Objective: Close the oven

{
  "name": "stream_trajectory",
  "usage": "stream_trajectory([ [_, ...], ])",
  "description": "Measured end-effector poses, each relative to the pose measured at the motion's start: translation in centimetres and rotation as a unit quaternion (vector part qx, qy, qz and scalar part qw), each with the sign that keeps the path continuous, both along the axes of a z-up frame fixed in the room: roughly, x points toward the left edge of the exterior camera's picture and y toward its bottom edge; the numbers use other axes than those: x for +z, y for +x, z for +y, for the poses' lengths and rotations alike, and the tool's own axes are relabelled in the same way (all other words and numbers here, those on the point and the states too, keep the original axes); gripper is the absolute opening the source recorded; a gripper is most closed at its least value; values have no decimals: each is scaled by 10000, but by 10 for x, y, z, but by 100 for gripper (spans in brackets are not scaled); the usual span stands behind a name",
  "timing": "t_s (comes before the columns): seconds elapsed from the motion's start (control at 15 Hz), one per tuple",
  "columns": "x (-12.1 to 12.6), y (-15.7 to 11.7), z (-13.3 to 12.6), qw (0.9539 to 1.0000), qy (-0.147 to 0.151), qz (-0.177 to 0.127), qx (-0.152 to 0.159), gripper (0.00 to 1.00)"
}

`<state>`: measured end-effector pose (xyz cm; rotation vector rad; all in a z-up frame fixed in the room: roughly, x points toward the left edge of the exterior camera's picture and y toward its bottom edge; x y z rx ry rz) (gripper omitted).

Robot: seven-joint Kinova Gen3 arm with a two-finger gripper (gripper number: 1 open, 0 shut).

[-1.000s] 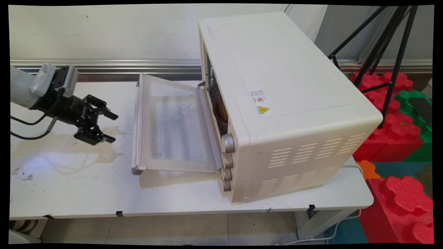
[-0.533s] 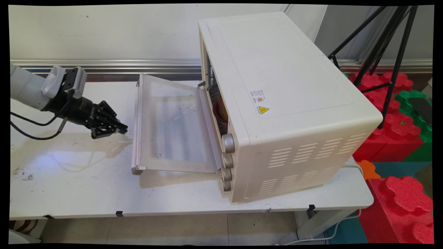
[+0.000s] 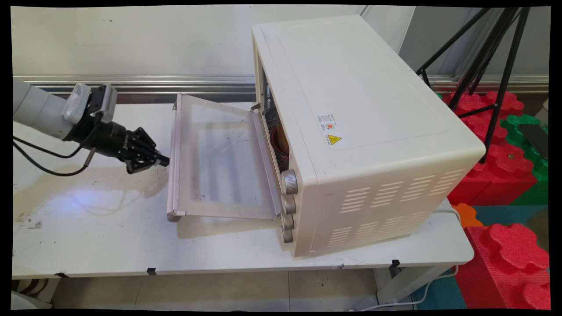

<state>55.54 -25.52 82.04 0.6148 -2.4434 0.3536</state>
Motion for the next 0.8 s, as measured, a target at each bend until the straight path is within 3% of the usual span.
stream_trajectory([
  [0.8,13,-12,-8,9989,-270,389,21,0],
])
